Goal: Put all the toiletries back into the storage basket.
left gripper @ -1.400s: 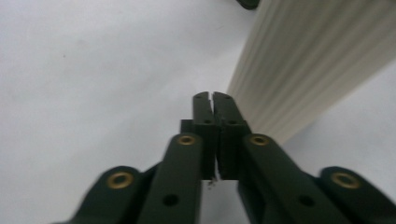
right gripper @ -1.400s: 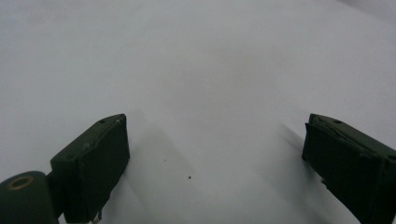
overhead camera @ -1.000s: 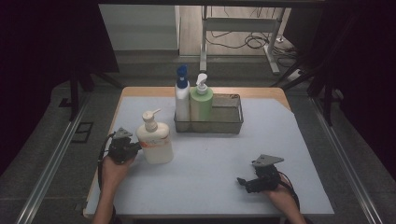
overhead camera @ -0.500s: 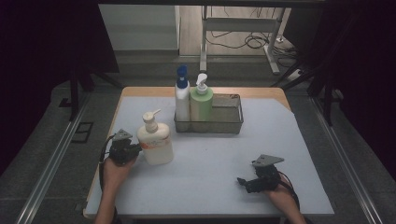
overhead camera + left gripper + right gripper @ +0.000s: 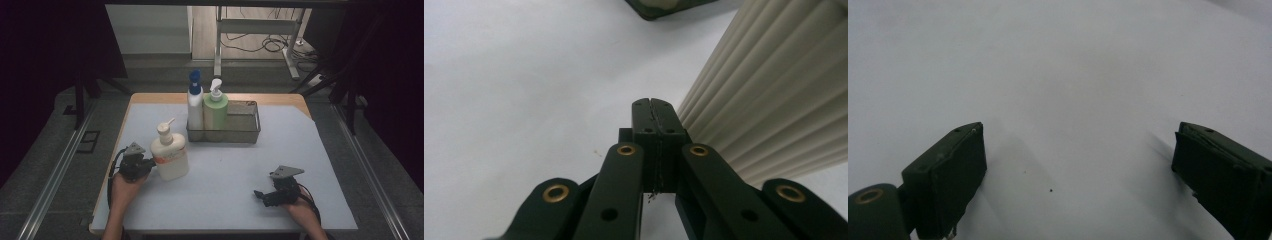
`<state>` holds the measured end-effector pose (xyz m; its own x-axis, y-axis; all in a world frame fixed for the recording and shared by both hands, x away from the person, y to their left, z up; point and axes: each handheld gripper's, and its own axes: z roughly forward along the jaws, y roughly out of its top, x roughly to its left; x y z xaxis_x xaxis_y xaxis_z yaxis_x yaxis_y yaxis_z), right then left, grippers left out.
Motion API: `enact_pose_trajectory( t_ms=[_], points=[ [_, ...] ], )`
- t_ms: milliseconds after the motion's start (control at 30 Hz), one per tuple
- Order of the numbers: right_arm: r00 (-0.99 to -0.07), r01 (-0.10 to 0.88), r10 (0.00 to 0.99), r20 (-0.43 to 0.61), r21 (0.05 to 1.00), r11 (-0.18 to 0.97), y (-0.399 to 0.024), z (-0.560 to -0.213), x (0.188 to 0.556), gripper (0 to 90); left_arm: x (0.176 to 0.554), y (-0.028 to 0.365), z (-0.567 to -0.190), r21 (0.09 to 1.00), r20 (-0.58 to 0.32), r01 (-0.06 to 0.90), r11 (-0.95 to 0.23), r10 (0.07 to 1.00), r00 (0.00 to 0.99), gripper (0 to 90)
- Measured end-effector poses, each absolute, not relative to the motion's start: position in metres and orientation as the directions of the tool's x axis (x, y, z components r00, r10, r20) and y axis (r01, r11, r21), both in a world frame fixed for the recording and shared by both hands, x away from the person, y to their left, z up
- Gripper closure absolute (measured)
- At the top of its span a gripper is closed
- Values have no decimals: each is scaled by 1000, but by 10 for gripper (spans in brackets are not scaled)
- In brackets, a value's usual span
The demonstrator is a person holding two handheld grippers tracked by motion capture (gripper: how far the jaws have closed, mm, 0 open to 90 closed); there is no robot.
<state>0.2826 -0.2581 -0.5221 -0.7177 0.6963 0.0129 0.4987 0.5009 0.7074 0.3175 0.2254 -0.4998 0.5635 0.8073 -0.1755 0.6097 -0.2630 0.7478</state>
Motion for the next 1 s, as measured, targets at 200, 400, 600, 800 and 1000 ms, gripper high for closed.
enact_pose_trajectory(
  t_ms=[200,400,600,800,1000],
  points=[
    [-717,498,697,12,708,501,-258,-522,283,70,314,219,-501,744,-171,601,-292,786,594,893],
    [-718,498,696,13,708,501,-258,-522,283,70,312,213,-501,741,-161,592,-317,773,614,893],
    [-718,498,696,13,708,501,-258,-522,283,70,313,205,-503,732,-148,587,-347,760,633,893],
    [-717,499,697,13,707,500,-258,-522,282,70,314,194,-507,715,-146,583,-385,734,663,893],
    [-717,498,697,12,708,500,-258,-522,282,70,312,182,-509,710,-139,571,-412,713,687,893]
  ],
)
